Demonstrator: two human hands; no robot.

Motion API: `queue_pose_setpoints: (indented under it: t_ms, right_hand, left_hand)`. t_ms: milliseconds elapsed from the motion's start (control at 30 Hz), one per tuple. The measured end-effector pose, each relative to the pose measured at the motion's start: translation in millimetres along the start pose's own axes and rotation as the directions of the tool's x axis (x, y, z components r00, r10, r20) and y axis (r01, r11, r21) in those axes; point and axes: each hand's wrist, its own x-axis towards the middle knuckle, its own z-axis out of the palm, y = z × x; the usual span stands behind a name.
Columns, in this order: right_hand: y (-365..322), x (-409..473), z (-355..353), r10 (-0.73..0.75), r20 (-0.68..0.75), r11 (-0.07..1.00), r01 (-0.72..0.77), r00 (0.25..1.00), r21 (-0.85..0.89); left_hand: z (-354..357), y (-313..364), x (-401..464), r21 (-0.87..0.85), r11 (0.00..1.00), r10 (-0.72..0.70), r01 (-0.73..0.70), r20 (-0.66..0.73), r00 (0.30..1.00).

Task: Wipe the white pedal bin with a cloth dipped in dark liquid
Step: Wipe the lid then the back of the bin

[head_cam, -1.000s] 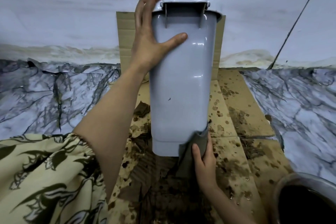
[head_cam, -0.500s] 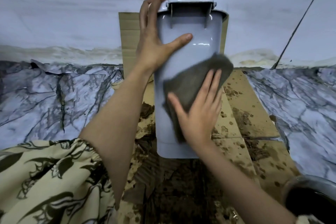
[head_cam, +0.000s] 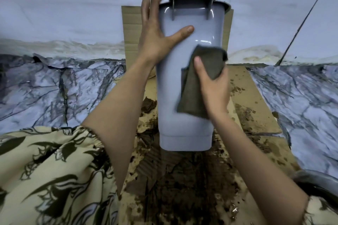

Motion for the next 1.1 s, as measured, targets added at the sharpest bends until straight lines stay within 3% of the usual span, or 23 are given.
queue_pose_setpoints:
  t_ms: [100, 233, 433, 567, 767, 867, 967, 1100]
  right_hand:
    - [0.2, 17.6, 0.4, 0.041, 0.067, 0.982, -0.052, 0.997, 0.18]
    - [66.3, -29.5, -16.6, -0.033, 0.181, 0.984, 0.001, 0.983, 0.177]
    - [142.1, -101.7, -39.3, 0.068, 0.347, 0.991, -0.103, 0.935, 0.084]
    - [101.7, -74.7, -35.9, -0.019, 0.314, 1.0, 0.011, 0.949, 0.028]
    - [-15.7, 12.2, -9.0, -0.11, 0.105, 0.989, 0.098, 0.988, 0.109]
    - [-26.1, 18.2, -3.4, -0.158, 0.076, 0.986, 0.154, 0.984, 0.058]
    - [16.6, -17.5, -13.3, -0.203, 0.18, 0.979, 0.203, 0.963, 0.017]
    - [105.2, -84.4, -35.0, -0.148, 0.346, 0.987, 0.116, 0.927, 0.111]
  left_hand:
    - [-1.6, -1.2, 3.5, -0.002, 1.0, -0.016, 0.016, 0.007, 1.0]
    - [-4.9, -2.9, 0.7, -0.01, 1.0, 0.001, -0.001, -0.011, 1.0]
    - [-4.3, 4.4, -6.1, -0.017, 1.0, -0.023, 0.022, -0.009, 1.0]
    - [-10.7, 6.3, -8.2, -0.002, 0.999, -0.038, 0.038, 0.002, 0.999]
    - [-8.8, 13.9, -14.0, 0.014, 0.999, -0.029, 0.029, 0.005, 1.0]
    - [-9.3, 14.6, -13.8, 0.008, 0.999, -0.053, 0.053, 0.014, 0.998]
    - [-12.2, 13.3, -16.9, -0.001, 0.997, -0.071, 0.071, 0.011, 0.997]
    - [-15.2, 12.4, -22.0, -0.003, 0.997, -0.08, 0.081, 0.022, 0.997]
